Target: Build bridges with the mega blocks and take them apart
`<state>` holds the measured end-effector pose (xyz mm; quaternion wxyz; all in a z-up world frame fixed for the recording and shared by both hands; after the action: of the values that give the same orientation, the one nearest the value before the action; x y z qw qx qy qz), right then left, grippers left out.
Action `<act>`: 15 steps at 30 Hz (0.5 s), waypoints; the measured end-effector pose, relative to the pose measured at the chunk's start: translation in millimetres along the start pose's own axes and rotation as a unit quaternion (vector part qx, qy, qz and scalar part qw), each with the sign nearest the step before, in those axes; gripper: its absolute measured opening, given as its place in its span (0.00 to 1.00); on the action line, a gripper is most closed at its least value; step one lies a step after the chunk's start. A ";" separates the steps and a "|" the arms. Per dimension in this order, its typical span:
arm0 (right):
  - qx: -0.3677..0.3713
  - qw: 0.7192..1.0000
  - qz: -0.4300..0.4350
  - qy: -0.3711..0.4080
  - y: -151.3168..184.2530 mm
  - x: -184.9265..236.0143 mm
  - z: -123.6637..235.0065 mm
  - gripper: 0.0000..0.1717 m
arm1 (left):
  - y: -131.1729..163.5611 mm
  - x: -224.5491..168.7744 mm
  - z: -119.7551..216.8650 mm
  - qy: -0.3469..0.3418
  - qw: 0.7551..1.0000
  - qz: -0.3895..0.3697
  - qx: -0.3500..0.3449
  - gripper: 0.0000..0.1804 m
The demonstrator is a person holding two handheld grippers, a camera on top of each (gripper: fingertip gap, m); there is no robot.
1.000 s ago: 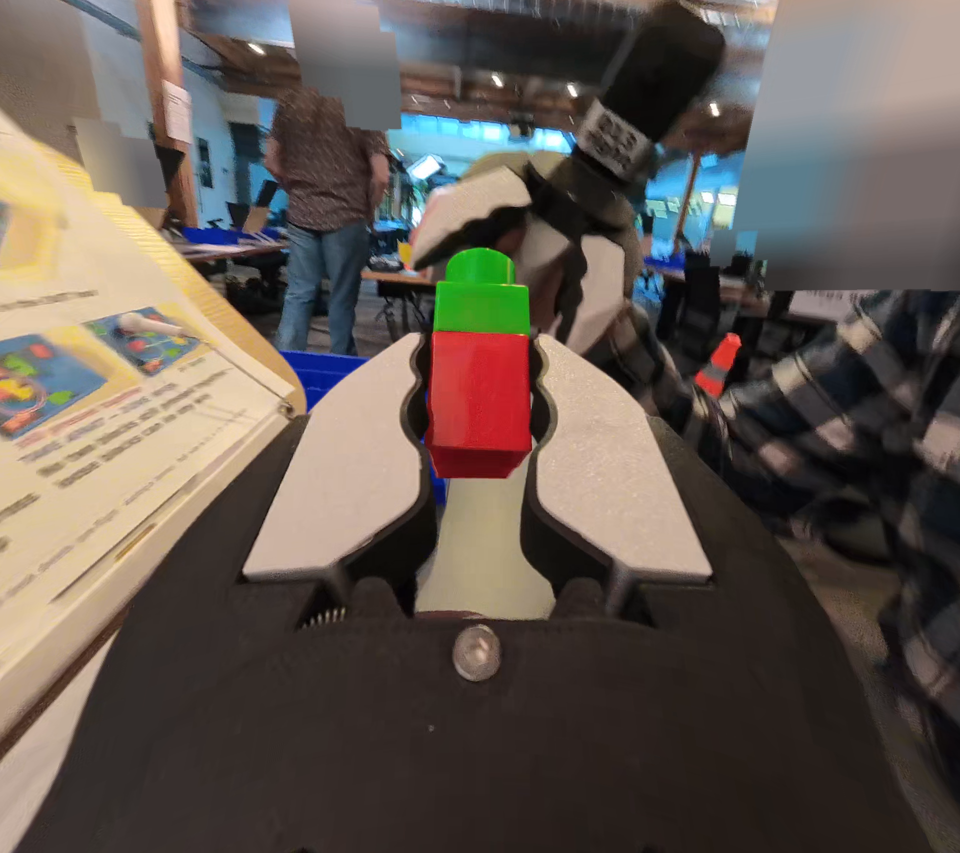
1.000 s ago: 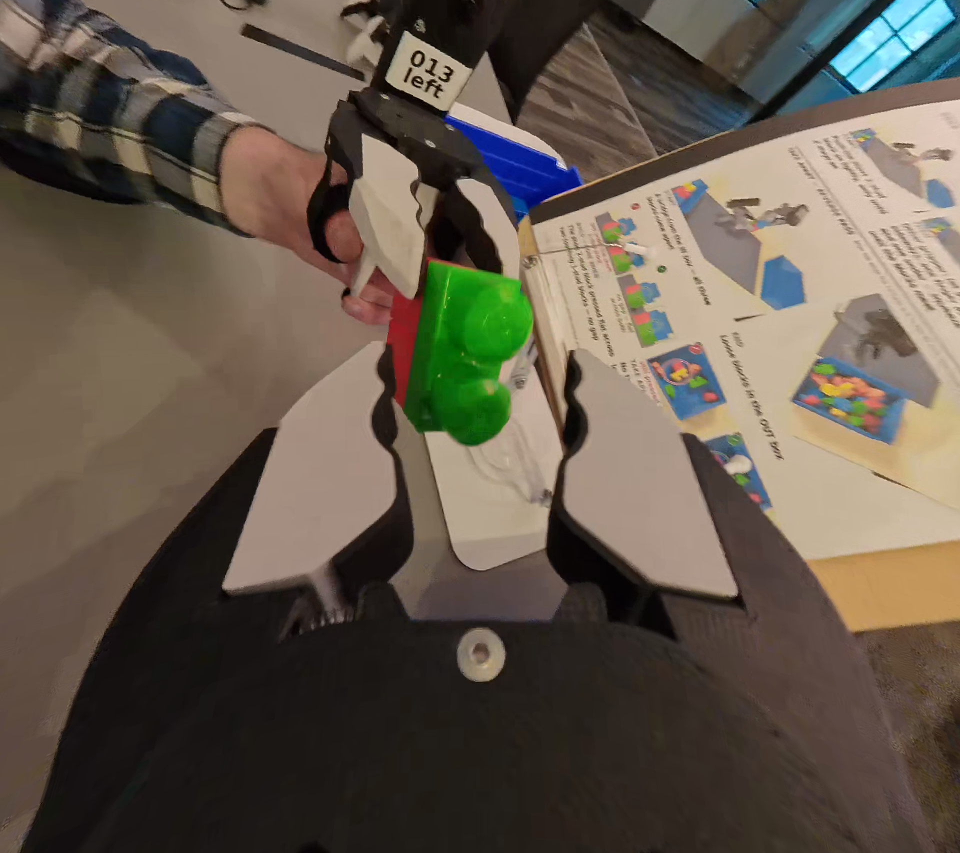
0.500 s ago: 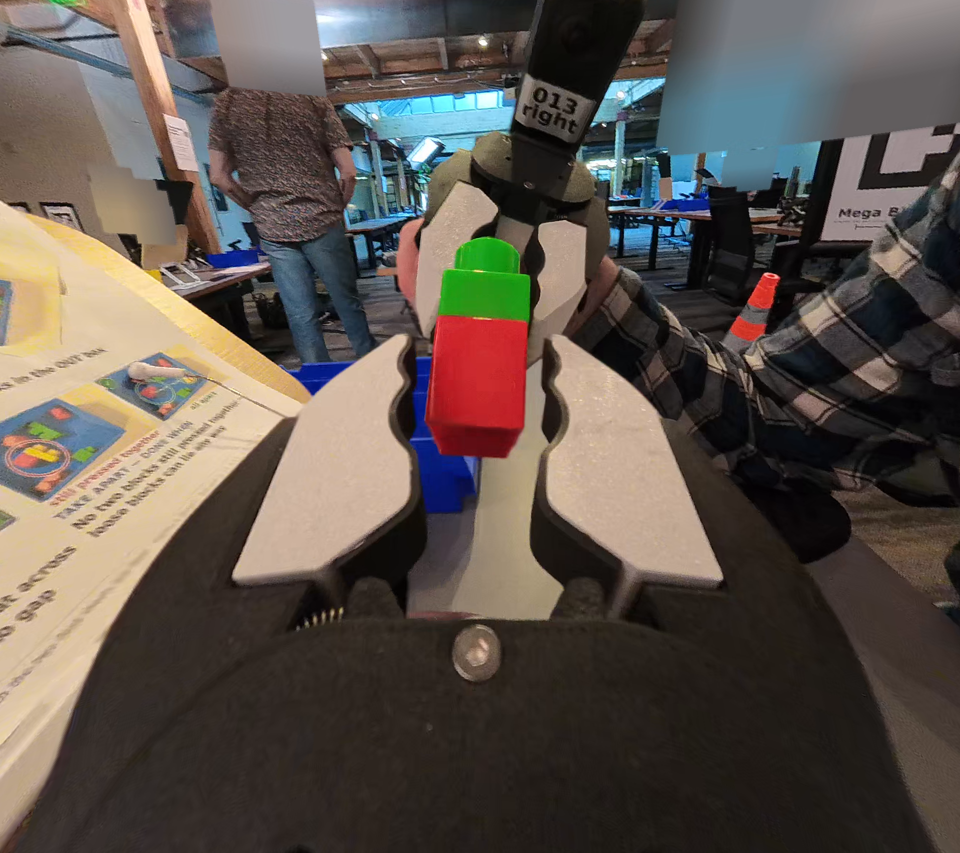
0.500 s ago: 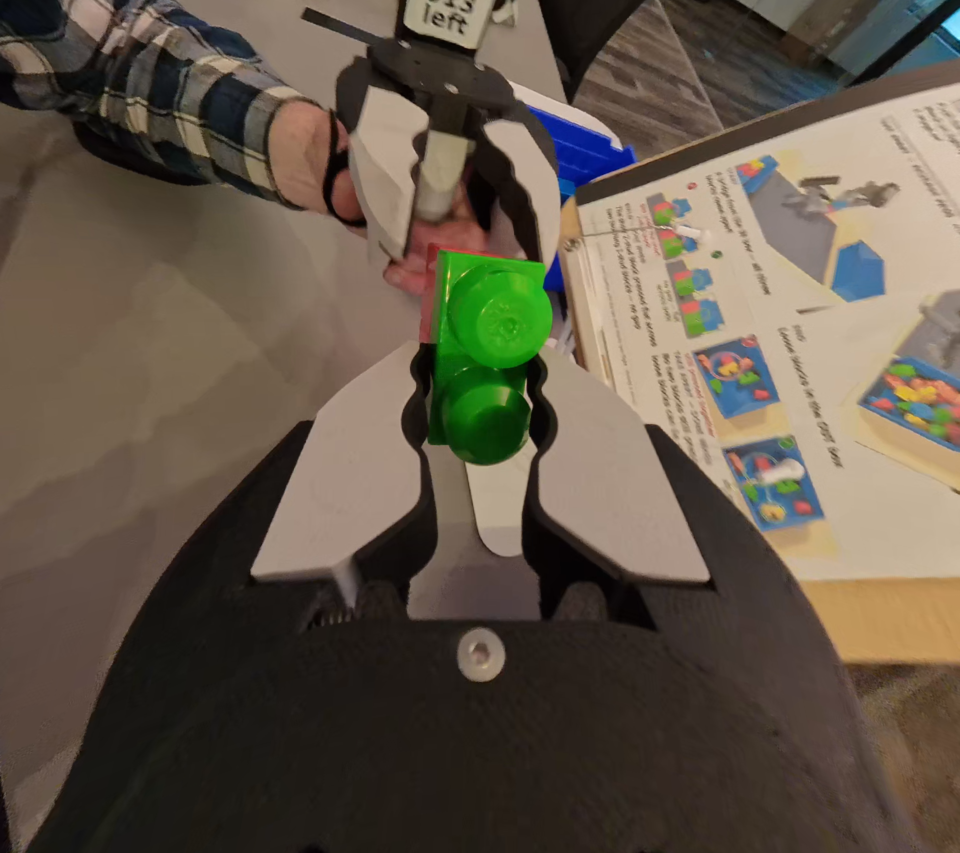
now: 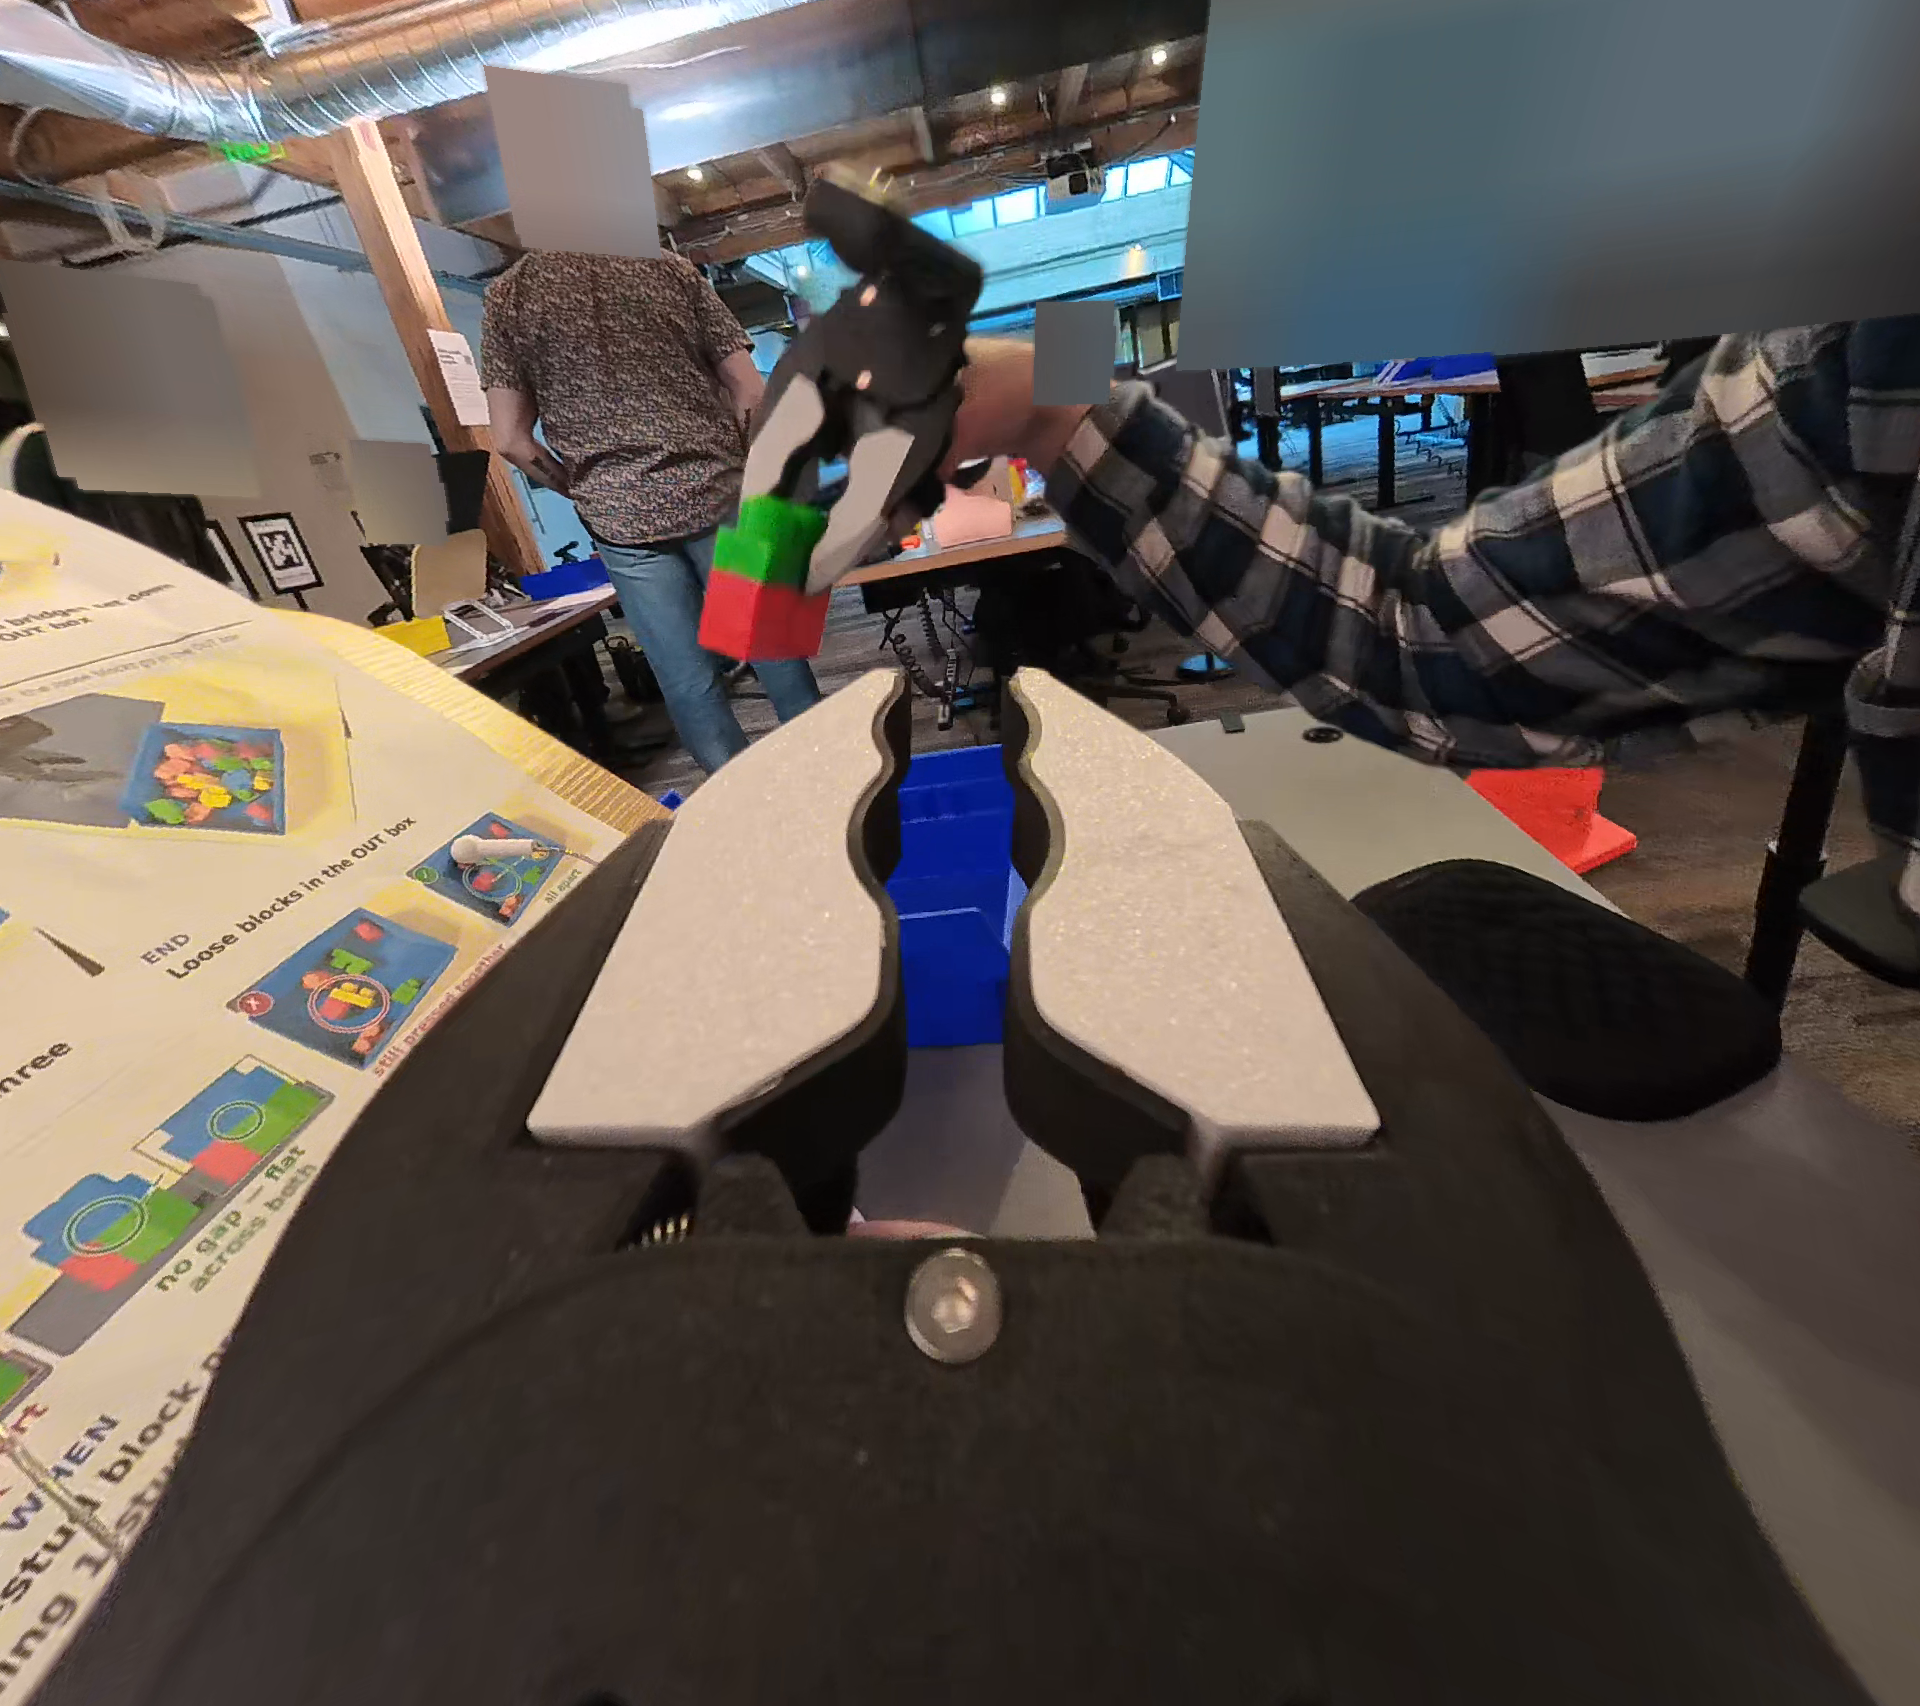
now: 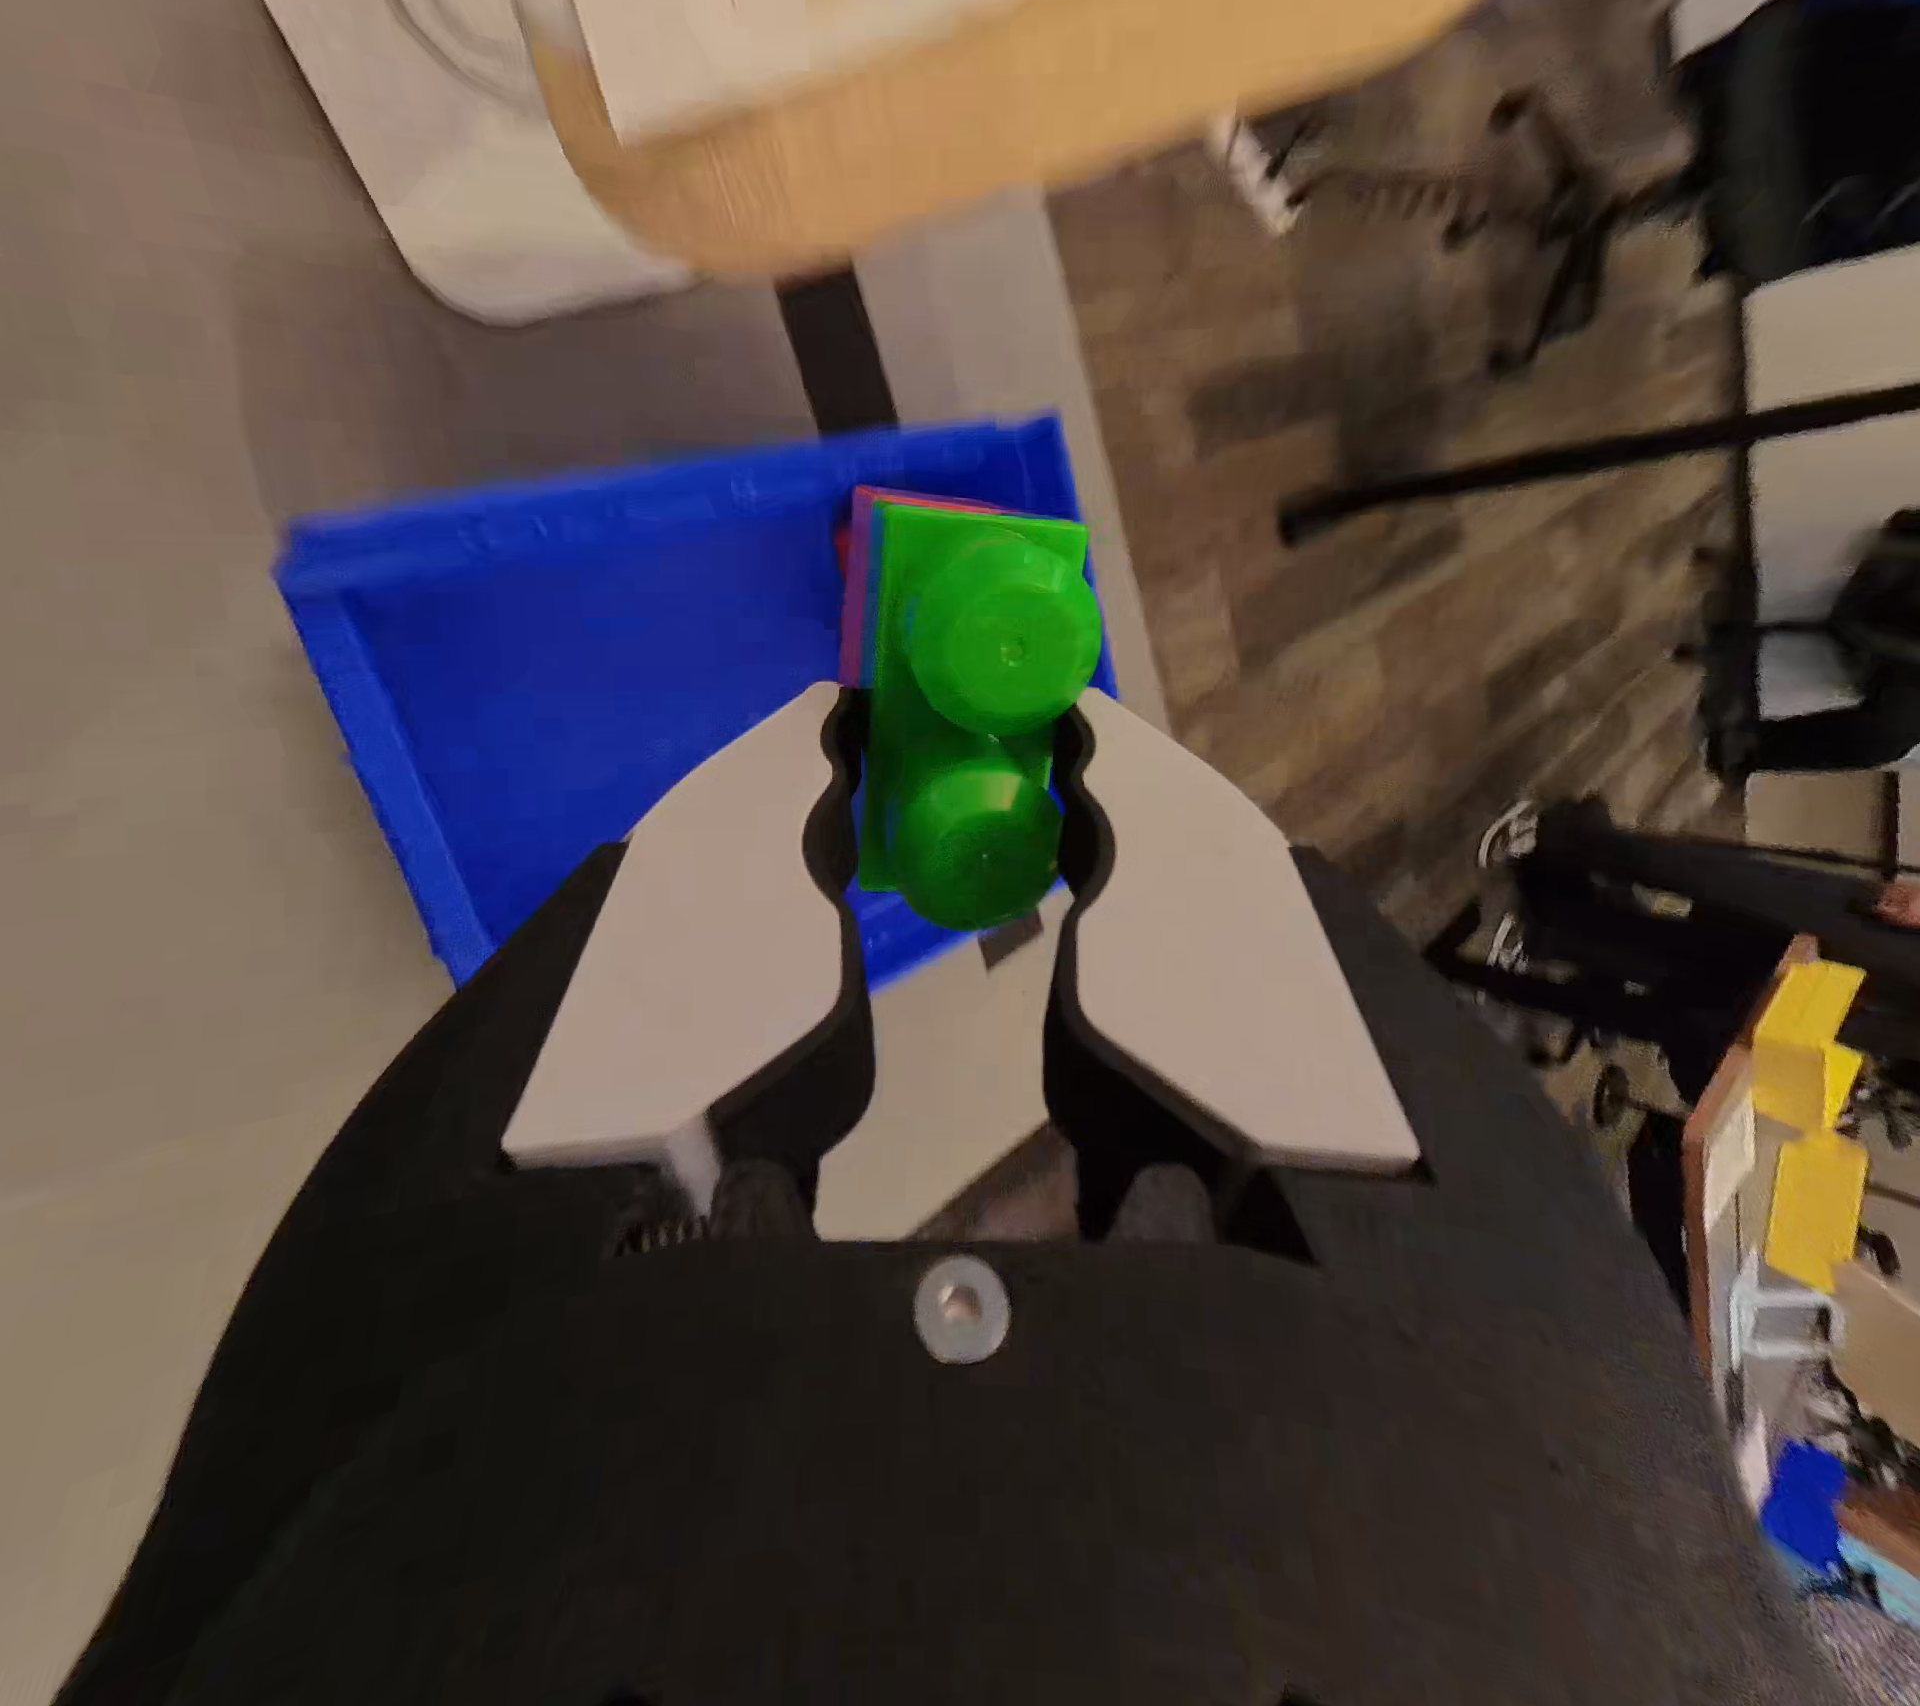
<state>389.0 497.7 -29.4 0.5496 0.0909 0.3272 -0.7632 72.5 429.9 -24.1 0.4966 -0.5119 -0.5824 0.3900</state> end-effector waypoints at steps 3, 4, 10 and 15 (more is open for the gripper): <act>0.081 0.996 0.001 -0.046 48.3 -9.7 -43.3 0.21 | -0.9 1.0 -1.3 -0.012 1.000 0.001 -0.003 0.09; 0.093 0.994 0.003 -0.060 60.1 -10.9 -59.5 0.21 | -0.7 0.8 -1.5 -0.012 1.000 0.004 -0.003 0.09; 0.154 0.980 0.027 -0.124 118.1 -6.5 -143.6 0.21 | -0.5 1.9 -0.7 -0.013 1.000 0.001 0.001 0.08; 0.161 0.971 0.045 -0.170 140.0 -5.5 -185.2 0.21 | -0.4 6.3 2.4 -0.018 1.000 -0.002 0.002 0.08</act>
<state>475.9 587.6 -225.1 0.6093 0.0618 0.0969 -0.7845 70.2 436.1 -23.1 0.4877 -0.5026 -0.5914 0.3997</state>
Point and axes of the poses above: each gripper's, where its closed fingertips meet, z back along the fingers, y out of its underside, x = y × z across the jaws, the point moved 2 cm from there along z, back along the fingers, and after that the axes turned 4 degrees about -y, right-handed, at the moved point
